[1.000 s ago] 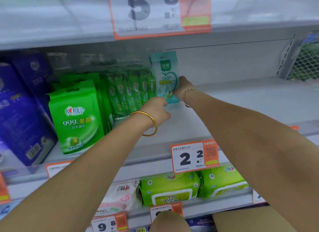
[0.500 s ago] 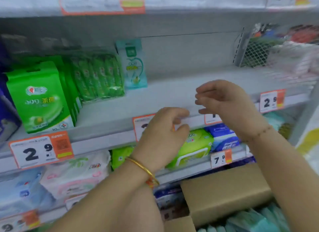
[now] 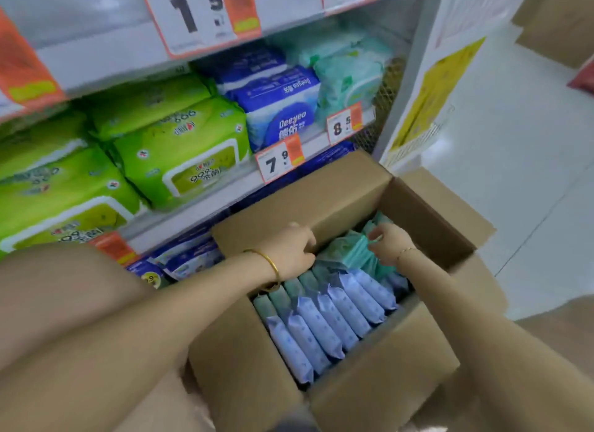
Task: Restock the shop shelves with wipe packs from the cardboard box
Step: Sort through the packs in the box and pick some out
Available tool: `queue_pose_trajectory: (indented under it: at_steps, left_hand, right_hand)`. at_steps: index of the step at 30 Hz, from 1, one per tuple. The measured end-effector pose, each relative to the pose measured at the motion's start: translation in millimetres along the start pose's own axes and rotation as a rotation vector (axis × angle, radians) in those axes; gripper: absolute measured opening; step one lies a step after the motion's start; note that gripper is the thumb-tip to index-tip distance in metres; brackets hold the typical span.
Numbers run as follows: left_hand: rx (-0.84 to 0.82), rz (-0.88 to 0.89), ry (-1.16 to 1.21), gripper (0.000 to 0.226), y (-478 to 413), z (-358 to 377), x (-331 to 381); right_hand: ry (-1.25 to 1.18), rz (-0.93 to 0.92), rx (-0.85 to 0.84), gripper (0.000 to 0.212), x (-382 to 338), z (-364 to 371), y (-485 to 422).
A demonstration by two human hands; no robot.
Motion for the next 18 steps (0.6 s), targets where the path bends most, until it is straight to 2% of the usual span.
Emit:
queue_pose_trajectory:
  at_steps: [2, 4, 7, 10, 12, 15, 16, 17, 18]
  left_hand:
    - [-0.012, -0.007, -0.01, 0.037, -9, 1, -2]
    - [-0.006, -0.018, 0.011, 0.034, -18, 0, -2]
    - [-0.019, -0.018, 0.04, 0.026, -27, 3, -1]
    - [-0.02, 0.001, 0.087, 0.007, -29, 6, 0]
    - [-0.027, -0.015, 0.168, 0.01, -30, 9, -4]
    - [-0.093, -0.212, 0.567, 0.017, -25, 19, -13]
    - [-0.102, -0.301, 0.731, 0.01, -20, 23, -14]
    - [-0.096, -0.39, 0.874, 0.016, -16, 29, -16]
    - [-0.07, -0.473, 0.99, 0.032, -12, 34, -18]
  right_hand:
    - [0.024, 0.026, 0.002, 0.029, -1, 18, -11]
    - [-0.054, 0.124, -0.035, 0.031, 4, 43, -21]
    - [-0.068, 0.257, -0.1, 0.046, 18, 72, -23]
    - [-0.074, 0.253, -0.063, 0.043, 24, 74, -22]
    - [-0.12, 0.236, -0.075, 0.04, 21, 69, -24]
    - [-0.234, 0.234, -0.166, 0.031, 7, 54, -18]
    - [-0.258, 0.228, -0.234, 0.027, -1, 47, -11]
    - [-0.257, 0.208, -0.313, 0.024, -9, 37, -2]
    - [-0.239, 0.175, -0.392, 0.022, -18, 26, 8]
Point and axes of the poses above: each hand's wrist, its own y-axis away from the middle knuckle, its own z-axis out of the palm, x = y × z, the point moved 6 cm from there along -y, towards the middle knuckle, and after that the axes turned 5 degrees about z, right-handed, at the moved point
